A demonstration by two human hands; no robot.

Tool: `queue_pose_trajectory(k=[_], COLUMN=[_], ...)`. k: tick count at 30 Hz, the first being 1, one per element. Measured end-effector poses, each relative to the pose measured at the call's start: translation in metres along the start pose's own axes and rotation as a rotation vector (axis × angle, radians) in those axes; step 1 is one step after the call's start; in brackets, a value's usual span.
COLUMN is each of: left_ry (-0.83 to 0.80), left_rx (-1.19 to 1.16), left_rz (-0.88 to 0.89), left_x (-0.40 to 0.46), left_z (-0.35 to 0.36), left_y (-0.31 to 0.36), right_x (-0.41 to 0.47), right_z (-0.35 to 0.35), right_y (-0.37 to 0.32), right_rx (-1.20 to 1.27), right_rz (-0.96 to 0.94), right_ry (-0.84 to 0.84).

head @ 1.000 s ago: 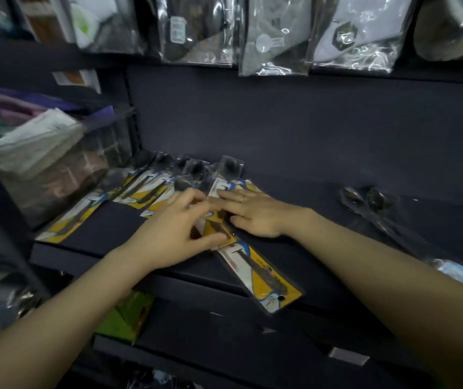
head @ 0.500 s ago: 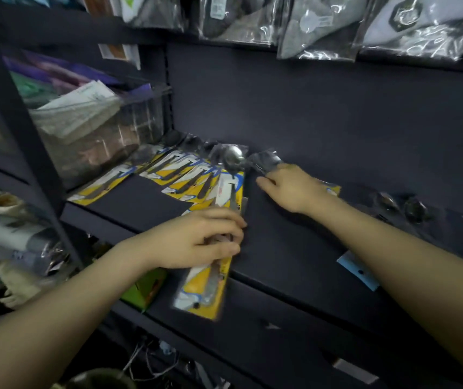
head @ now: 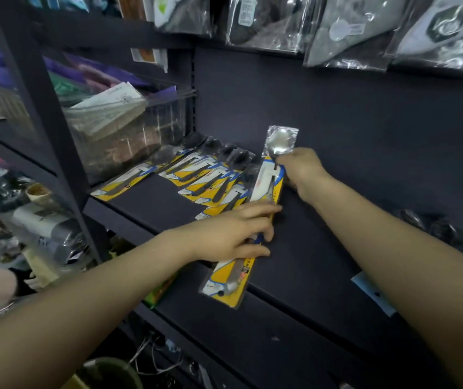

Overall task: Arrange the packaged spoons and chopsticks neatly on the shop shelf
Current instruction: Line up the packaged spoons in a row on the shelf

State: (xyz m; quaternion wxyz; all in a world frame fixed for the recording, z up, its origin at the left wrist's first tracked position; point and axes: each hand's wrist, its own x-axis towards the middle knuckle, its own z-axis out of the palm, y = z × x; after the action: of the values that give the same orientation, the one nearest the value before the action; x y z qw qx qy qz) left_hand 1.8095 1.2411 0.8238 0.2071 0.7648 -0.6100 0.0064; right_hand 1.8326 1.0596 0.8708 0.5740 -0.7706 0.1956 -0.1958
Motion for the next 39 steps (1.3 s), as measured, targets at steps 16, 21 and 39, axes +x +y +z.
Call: queue_pose_trajectory(k=[16, 21, 39], left_ry=[0.433, 0.169, 0.014], left_rx=[0.182, 0.183, 0.44], left_rz=[-0.4, -0.628, -0.661], left_x=[-0.069, -0.103, -0.081], left_z=[-0.079, -0.083, -0.071], left_y=[-0.042, -0.097, -0.118], right_x=[-0.044, -0.036, -0.027], right_z=[0.102, 0.153, 0.142], right_y=[-0.061, -0.06, -0.007], right_rx=[0.361, -0.032, -0.956], right_rz=[0.17, 0.057, -0.341], right_ry=[-0.484, -0.511, -0.32])
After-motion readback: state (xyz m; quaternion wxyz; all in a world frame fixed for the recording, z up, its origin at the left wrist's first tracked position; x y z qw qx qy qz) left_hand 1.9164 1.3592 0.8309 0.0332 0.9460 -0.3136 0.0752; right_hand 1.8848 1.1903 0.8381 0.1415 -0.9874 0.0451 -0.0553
